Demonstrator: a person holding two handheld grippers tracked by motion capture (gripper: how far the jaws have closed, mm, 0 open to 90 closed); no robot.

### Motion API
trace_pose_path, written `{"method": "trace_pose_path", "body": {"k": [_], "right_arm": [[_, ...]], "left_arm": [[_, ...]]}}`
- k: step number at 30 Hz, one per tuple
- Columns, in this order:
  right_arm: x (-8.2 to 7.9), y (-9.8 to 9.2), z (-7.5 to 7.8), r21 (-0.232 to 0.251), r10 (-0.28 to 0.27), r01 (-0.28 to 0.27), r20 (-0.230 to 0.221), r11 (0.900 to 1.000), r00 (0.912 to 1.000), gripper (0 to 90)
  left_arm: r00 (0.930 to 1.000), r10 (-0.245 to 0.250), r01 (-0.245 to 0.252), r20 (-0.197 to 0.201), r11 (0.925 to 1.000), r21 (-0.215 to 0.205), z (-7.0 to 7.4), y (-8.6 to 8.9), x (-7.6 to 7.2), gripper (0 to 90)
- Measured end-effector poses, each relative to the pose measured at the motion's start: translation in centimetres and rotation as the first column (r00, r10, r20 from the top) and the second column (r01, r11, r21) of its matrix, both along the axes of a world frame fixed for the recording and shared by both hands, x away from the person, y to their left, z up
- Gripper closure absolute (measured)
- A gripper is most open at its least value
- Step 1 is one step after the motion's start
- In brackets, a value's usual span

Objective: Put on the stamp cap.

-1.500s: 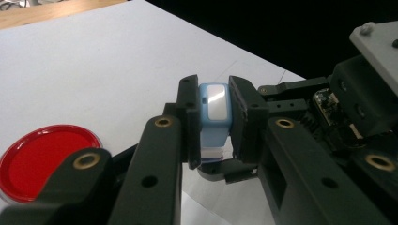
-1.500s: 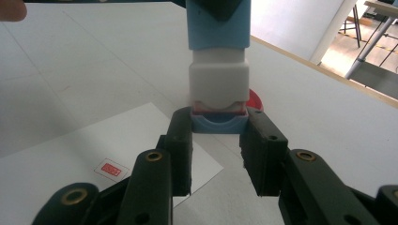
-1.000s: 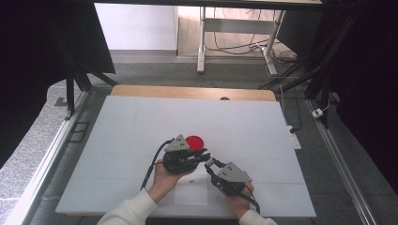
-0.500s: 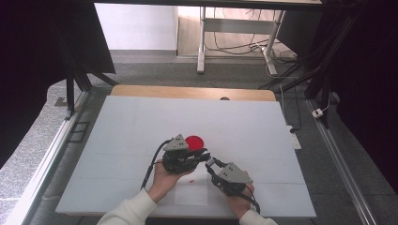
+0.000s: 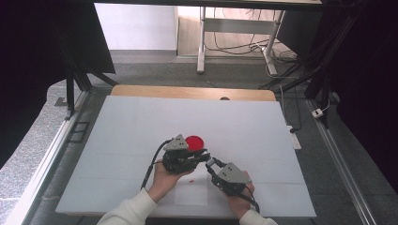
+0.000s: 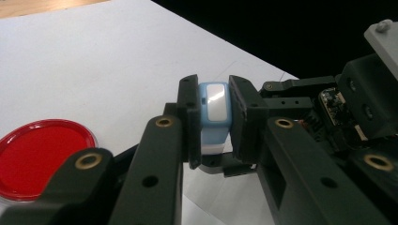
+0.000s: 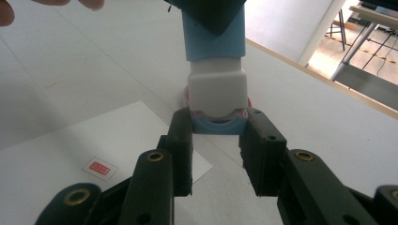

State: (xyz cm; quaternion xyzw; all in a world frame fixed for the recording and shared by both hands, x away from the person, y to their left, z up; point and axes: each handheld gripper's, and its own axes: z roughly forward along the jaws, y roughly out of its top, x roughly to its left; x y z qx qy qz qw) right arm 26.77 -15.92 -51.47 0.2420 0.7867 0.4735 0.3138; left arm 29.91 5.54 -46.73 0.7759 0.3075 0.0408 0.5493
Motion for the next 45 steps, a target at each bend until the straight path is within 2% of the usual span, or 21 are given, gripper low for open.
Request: {"method": "trace_pose_path", "body": {"k": [6,17,26,37,45], "right_arm": [[-0.1,0.3,0.0,-0.045,0.008,-0.007,0.009,0.999,0.9999,65.7],[-0.1,0.3,0.1,-0.06,0.016,-0.016,0.011,0.998,0.9998,65.6],[0.1,0.4,-0.2,-0.075,0.025,-0.025,-0.006,0.997,0.9997,65.0],[0.5,0.0,-0.2,-0.05,0.05,-0.051,-0.023,0.997,0.9985,59.6],[0.9,-0.8,0.0,-0.031,0.07,-0.073,-0.091,0.997,0.9934,51.1]], "left_arm": [[0.9999,-0.007,0.008,-0.011,0.9998,0.019,-0.3,-0.2,0.0,75.5],[0.9996,-0.016,0.016,-0.025,0.9997,0.02,-0.7,-0.3,0.1,75.6],[0.9994,-0.012,0.012,-0.033,0.9997,0.02,-0.8,-0.1,0.3,75.4],[0.9999,-0.002,0.003,-0.015,0.9992,0.04,-0.8,-0.1,0.3,75.3],[0.9999,0.014,-0.014,-0.006,0.9994,0.033,-0.5,0.6,0.4,75.3]]}}
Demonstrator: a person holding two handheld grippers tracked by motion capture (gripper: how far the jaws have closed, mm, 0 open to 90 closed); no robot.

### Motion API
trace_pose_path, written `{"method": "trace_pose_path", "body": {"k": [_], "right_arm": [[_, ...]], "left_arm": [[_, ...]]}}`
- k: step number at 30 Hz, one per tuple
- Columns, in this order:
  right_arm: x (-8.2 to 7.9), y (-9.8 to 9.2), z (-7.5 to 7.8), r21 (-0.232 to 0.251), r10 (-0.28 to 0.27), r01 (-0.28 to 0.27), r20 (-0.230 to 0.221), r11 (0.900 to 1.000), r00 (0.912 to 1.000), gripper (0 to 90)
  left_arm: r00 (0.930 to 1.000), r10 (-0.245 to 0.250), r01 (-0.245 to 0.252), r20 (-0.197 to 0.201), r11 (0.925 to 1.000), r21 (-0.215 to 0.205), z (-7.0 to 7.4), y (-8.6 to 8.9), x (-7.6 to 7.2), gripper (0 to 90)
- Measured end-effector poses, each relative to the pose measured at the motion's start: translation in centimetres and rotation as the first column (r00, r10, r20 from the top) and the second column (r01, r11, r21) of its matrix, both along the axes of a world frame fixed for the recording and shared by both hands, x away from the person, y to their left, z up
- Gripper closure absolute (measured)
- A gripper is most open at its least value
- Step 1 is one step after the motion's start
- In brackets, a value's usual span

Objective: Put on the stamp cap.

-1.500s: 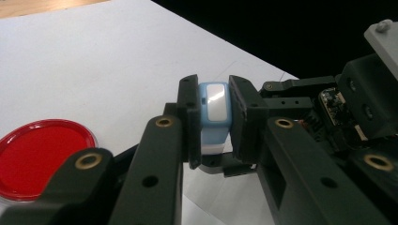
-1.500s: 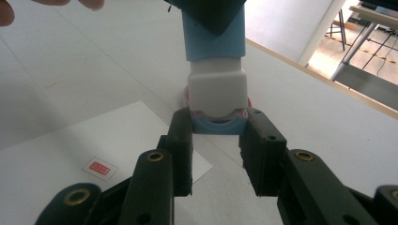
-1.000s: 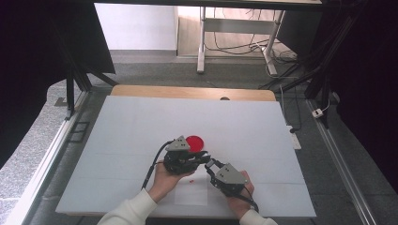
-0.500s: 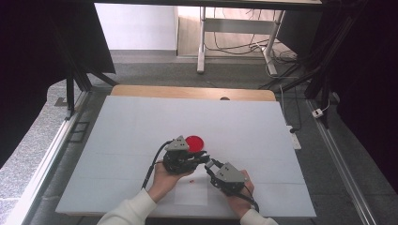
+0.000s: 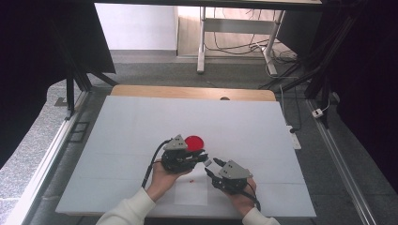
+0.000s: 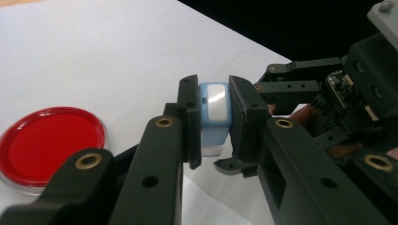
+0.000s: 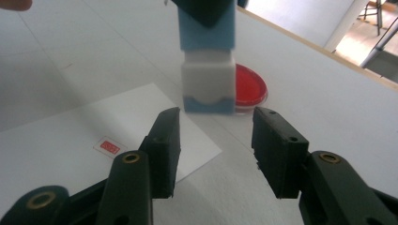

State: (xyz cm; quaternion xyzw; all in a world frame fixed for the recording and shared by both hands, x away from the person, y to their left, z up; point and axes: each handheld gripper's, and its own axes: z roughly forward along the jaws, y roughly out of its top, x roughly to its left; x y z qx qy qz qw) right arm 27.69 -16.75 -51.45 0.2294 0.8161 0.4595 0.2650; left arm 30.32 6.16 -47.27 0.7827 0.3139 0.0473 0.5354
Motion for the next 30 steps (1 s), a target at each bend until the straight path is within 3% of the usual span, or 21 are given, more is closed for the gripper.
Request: {"method": "trace_pose_path", "body": {"k": [5,16,19,30], "right_arm": [[0.5,-1.7,0.1,0.007,-0.007,0.007,-0.056,1.0,0.9984,48.7],[1.3,-6.9,0.5,0.02,-0.05,0.053,-0.129,0.998,0.9904,46.7],[1.3,-8.3,0.5,0.02,-0.046,0.049,-0.146,0.999,0.9883,46.6],[1.0,-11.3,0.4,0.003,-0.097,0.099,-0.139,0.995,0.9855,46.1]], "left_arm": [[1.0,0.009,-0.009,0.004,0.9999,-0.007,0.2,0.6,0.2,75.3],[0.9999,-0.006,0.006,0.016,0.9999,0.012,0.8,1.8,0.4,75.2],[0.999,0.001,-0.003,0.045,0.9994,0.036,1.3,2.3,0.4,75.2],[0.9968,0.034,-0.036,0.072,0.9991,0.021,2.7,5.3,0.9,75.1]]}}
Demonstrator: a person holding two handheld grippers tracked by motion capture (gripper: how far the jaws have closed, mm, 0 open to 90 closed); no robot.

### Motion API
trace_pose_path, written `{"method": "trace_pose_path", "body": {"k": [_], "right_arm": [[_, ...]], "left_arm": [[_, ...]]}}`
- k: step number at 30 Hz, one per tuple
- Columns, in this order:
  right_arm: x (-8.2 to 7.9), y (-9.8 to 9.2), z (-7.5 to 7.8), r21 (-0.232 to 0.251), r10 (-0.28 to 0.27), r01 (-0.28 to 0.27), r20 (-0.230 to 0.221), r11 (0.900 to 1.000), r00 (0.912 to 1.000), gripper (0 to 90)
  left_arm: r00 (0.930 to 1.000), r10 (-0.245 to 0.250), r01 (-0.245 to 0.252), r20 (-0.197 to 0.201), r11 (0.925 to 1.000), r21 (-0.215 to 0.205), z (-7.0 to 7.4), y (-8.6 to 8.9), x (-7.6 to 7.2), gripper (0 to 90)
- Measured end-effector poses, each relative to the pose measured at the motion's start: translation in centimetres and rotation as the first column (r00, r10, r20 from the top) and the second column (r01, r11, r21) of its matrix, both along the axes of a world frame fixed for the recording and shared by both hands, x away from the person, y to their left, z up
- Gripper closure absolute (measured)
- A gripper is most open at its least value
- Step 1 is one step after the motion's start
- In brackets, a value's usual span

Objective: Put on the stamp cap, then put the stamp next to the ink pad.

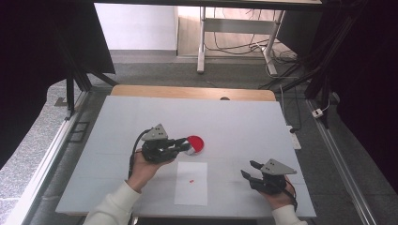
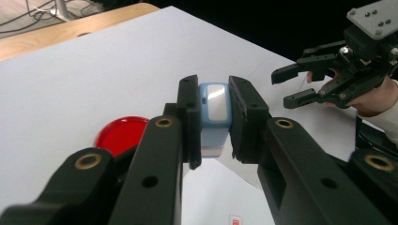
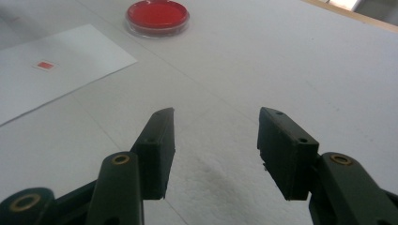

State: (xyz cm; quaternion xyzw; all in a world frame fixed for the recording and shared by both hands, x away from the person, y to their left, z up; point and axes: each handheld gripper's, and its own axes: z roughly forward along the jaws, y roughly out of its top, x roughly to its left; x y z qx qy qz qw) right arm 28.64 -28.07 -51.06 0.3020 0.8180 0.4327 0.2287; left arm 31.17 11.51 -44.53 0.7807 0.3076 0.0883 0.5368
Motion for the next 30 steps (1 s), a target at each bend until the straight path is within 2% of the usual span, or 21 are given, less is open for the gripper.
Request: {"method": "trace_pose_path", "body": {"k": [5,17,23,28,30], "right_arm": [[0.1,-0.1,0.0,-0.001,-0.005,0.005,0.0,1.0,1.0,45.9],[0.4,-0.5,-0.1,-0.013,-0.019,0.019,0.007,1.0,0.9998,45.9],[0.5,-0.3,-0.3,-0.03,-0.032,0.032,0.008,0.999,0.9994,45.9],[0.6,-0.4,-0.3,-0.038,-0.039,0.039,0.003,0.998,0.9992,45.9],[0.7,-0.4,-0.3,-0.036,-0.035,0.035,0.0,0.999,0.9994,45.9]], "left_arm": [[0.9998,0.021,-0.021,-0.003,0.9998,0.0,0.0,0.7,0.3,75.0],[0.997,0.077,-0.077,-0.011,0.996,0.046,-0.6,1.9,1.2,74.8],[0.9923,0.119,-0.116,-0.034,0.99,0.08,-1.8,2.5,2.0,74.8],[0.9829,0.18,-0.175,-0.041,0.979,0.105,-3.2,2.9,2.9,74.8],[0.9803,0.189,-0.182,-0.056,0.9769,0.112,-3.7,3.0,3.3,74.8]]}}
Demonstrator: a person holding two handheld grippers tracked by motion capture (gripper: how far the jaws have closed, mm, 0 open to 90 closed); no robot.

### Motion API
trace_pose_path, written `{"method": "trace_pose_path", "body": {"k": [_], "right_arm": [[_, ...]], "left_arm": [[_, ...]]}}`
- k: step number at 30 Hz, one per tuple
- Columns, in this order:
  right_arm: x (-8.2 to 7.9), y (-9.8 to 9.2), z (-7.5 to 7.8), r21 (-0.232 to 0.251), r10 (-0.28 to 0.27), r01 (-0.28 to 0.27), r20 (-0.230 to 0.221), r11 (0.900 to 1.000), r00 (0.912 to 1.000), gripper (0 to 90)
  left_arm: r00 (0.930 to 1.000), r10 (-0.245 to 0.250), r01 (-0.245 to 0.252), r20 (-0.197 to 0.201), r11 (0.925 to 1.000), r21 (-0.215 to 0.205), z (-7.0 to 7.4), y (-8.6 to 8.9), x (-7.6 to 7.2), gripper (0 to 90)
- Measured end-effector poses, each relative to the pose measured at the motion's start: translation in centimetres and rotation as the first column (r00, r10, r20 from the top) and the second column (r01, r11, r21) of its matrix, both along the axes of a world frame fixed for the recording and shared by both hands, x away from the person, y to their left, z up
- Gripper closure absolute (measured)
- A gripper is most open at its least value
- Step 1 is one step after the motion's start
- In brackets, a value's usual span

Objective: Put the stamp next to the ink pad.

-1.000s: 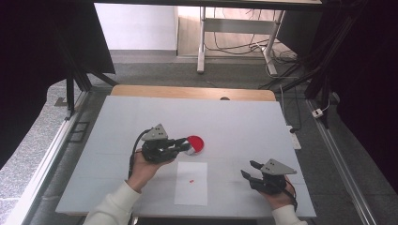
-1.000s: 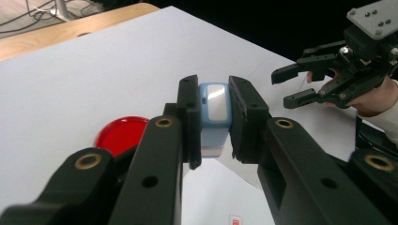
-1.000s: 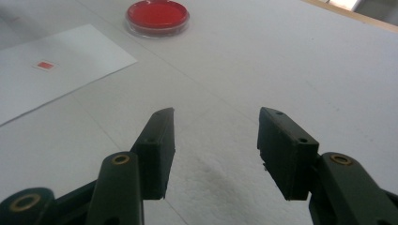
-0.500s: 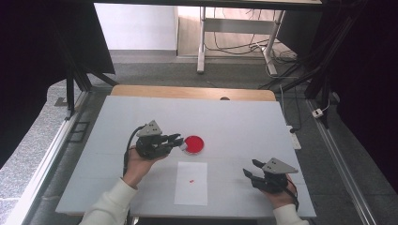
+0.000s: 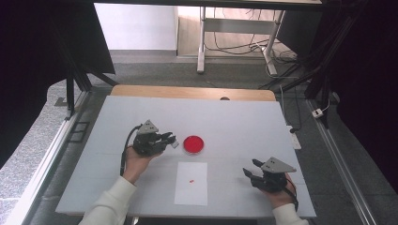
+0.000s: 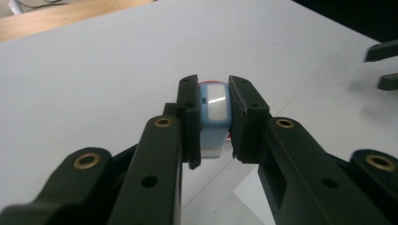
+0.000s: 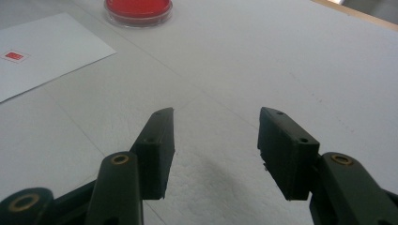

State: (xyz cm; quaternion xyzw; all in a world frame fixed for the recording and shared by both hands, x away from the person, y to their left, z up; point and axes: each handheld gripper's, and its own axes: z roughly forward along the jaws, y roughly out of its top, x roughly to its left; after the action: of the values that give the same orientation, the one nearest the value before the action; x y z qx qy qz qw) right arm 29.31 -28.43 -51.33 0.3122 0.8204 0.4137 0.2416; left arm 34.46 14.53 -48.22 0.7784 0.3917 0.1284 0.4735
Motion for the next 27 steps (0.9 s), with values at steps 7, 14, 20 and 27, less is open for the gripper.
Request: {"method": "trace_pose_path", "body": {"k": [7,14,20,27], "right_arm": [[0.0,0.1,0.0,-0.003,0.004,-0.004,0.0,1.0,1.0,45.9],[0.0,0.1,-0.1,-0.01,0.0,0.0,-0.001,1.0,1.0,45.7],[0.0,0.2,-0.1,-0.006,0.007,-0.007,0.0,1.0,1.0,45.7],[0.0,0.2,-0.2,-0.011,0.008,-0.008,0.0,1.0,1.0,45.6]], "left_arm": [[0.9995,0.014,-0.013,-0.028,0.9984,0.055,-1.1,-0.6,0.9,74.8],[0.9989,0.025,-0.022,-0.04,0.9956,0.092,-1.8,-0.7,1.2,74.6],[0.9978,0.016,-0.009,-0.064,0.9935,0.114,-2.5,-0.9,1.4,74.4],[0.9972,0.0,0.01,-0.075,0.9907,0.135,-2.9,-1.4,1.5,74.2]]}}
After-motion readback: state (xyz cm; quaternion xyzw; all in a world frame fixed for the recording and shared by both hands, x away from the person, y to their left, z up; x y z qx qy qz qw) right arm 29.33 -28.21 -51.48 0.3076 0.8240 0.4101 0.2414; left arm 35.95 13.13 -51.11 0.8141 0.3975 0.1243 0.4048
